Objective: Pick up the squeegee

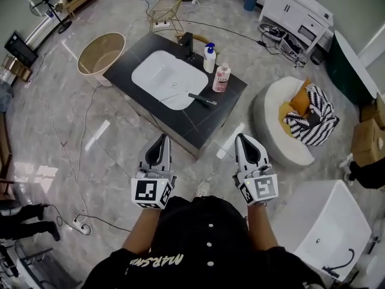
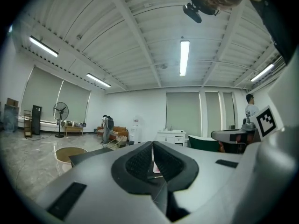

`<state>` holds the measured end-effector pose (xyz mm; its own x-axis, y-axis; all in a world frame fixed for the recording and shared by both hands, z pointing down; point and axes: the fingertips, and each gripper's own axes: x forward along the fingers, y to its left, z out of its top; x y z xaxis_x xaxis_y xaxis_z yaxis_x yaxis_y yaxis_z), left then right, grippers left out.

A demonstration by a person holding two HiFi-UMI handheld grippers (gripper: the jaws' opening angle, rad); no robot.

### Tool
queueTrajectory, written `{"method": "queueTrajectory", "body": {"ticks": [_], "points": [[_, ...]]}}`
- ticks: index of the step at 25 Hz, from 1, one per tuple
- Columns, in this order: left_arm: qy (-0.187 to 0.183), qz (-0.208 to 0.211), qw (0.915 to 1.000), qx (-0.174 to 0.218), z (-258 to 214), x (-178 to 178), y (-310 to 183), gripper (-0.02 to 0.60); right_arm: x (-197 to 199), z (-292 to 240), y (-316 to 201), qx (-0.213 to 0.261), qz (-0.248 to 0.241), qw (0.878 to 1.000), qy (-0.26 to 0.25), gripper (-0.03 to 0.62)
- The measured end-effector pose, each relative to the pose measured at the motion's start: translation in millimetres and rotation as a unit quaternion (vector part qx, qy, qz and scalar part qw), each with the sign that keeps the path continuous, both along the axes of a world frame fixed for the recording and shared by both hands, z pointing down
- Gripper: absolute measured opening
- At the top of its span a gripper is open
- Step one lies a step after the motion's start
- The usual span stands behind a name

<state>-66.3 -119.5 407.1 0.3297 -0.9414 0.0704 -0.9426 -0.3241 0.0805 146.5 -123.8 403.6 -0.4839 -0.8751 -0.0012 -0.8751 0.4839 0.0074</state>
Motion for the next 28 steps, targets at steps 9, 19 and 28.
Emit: {"method": "queueTrajectory", "body": {"ticks": [9, 19, 28], "points": [[-0.003, -0.010, 0.9997, -0.024, 15, 7, -43, 0.021, 4, 13, -53, -0.020, -0.016, 1.000, 0.002, -0.005], [-0.001, 0.008, 0.9998, -0.016, 14, -7, -126, 0.021, -17, 6, -139, -0.008, -0.019, 1.000, 0.017, -0.005], [0.006, 0.003, 0.9998, -0.018, 11, -27, -183, 0.021, -39, 11, -201, -0.020, -0.035, 0.999, 0.028, -0.005]]}}
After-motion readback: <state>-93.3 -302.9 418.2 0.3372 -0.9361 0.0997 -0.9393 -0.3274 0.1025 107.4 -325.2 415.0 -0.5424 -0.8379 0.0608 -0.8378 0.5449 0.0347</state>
